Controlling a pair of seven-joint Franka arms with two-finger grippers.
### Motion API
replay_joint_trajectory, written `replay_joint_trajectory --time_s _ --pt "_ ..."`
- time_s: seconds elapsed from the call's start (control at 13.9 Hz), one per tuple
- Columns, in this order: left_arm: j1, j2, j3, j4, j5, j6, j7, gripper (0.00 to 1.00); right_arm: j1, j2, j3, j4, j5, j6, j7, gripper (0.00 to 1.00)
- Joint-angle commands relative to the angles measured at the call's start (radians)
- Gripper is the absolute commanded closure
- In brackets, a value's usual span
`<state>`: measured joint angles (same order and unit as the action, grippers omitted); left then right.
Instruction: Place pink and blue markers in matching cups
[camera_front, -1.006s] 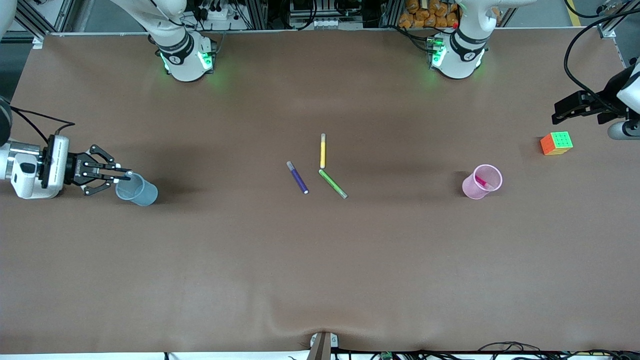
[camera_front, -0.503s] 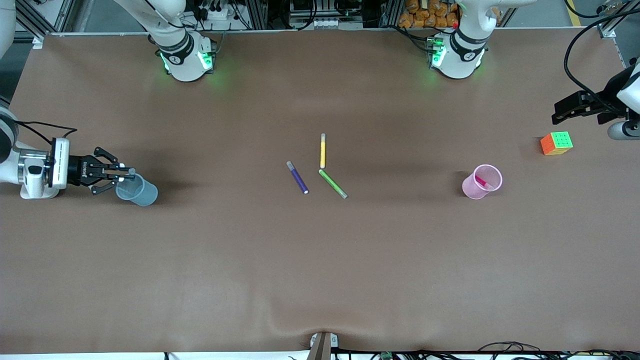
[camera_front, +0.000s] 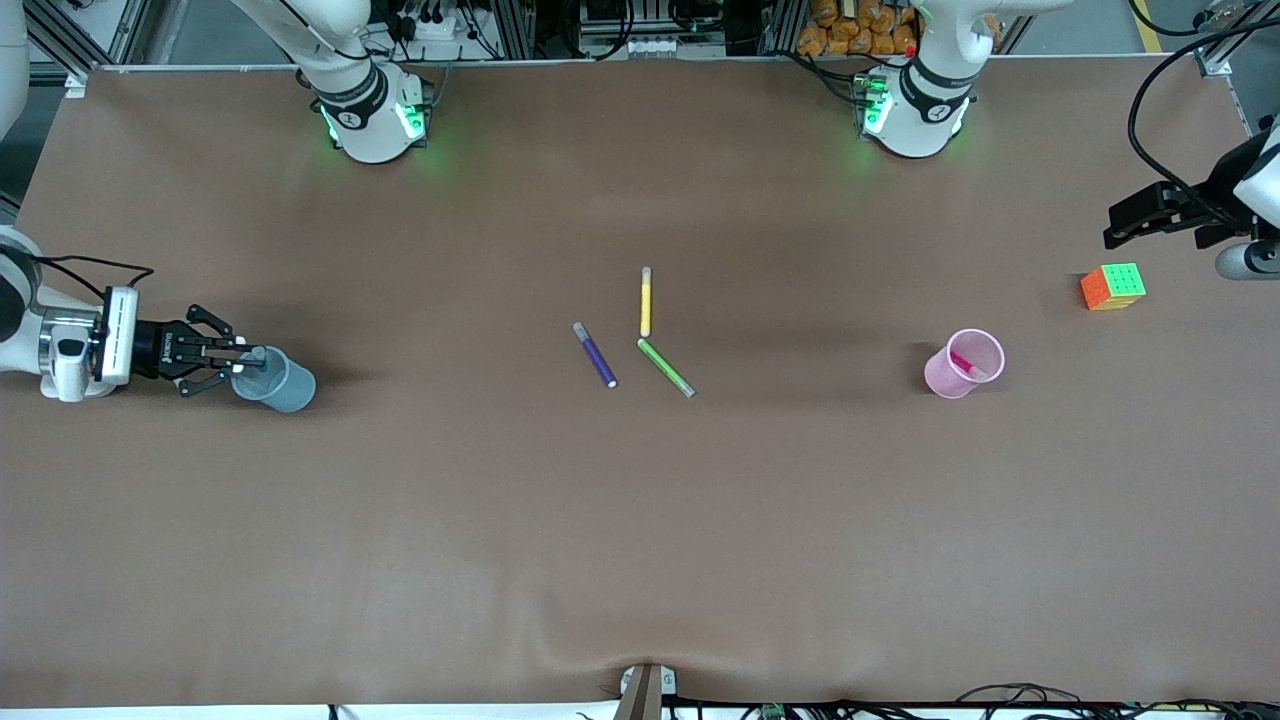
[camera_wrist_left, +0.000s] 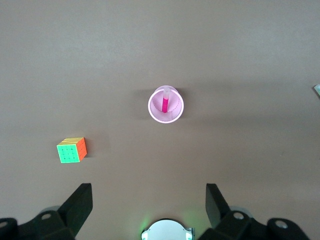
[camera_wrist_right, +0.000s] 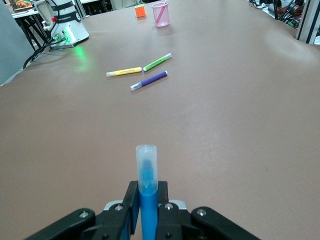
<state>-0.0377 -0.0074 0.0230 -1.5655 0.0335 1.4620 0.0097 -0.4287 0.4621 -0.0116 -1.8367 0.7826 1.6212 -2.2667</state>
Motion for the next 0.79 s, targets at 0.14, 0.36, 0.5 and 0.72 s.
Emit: replay_joint_trajectory --time_s 0.14,0.36,0.5,0.72 --pt "0.002 0.015 -0.003 0.030 0.016 -0.012 0.015 0.00 -0.009 -0.005 0.015 0.034 0.015 -0.009 0.100 0.00" --pt "0.004 0.017 -0.003 0.028 0.014 -0.012 0.015 0.00 0.004 -0.055 0.015 0.057 -0.008 -0.012 0.249 0.00" --pt "0.002 0.017 -0.003 0.030 0.014 -0.012 0.013 0.00 0.028 -0.114 0.016 0.066 -0.060 -0.007 0.382 0.00" --pt "0.002 0.017 -0.003 0.030 0.011 -0.012 0.015 0.00 0.077 -0.175 0.016 0.123 -0.170 -0.007 0.579 0.00"
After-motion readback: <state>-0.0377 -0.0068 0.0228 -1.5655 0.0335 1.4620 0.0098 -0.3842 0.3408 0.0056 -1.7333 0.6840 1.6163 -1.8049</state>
